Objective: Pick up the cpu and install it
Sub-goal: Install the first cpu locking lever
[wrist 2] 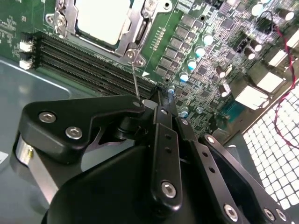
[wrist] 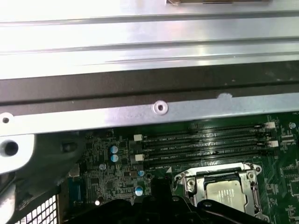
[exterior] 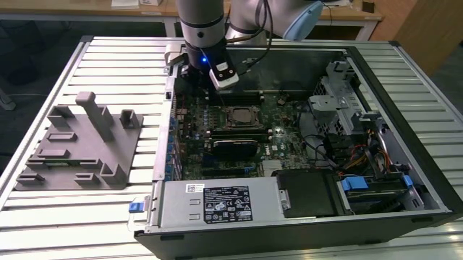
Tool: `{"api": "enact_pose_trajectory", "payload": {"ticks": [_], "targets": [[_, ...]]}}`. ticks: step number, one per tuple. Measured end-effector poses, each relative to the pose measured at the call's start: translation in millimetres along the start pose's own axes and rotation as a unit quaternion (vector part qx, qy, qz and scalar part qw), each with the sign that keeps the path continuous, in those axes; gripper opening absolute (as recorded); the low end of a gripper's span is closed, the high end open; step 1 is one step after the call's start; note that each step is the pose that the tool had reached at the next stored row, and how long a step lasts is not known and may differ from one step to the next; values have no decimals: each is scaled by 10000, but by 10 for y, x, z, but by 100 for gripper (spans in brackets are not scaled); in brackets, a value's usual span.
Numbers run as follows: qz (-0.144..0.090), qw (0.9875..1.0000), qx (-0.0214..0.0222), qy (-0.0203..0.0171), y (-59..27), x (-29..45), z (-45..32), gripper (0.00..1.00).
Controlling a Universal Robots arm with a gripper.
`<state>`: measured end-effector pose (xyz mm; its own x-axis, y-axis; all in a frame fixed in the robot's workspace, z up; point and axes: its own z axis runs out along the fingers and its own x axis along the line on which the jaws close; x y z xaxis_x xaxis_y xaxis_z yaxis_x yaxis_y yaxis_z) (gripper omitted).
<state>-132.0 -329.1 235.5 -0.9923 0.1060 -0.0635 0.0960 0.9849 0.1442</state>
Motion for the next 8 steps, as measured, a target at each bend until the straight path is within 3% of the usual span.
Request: {"api": "enact_pose_trajectory", "payload": {"ticks": [8], "targets": [[1, 10000, -13, 1, 2, -20, 2, 11]]}}
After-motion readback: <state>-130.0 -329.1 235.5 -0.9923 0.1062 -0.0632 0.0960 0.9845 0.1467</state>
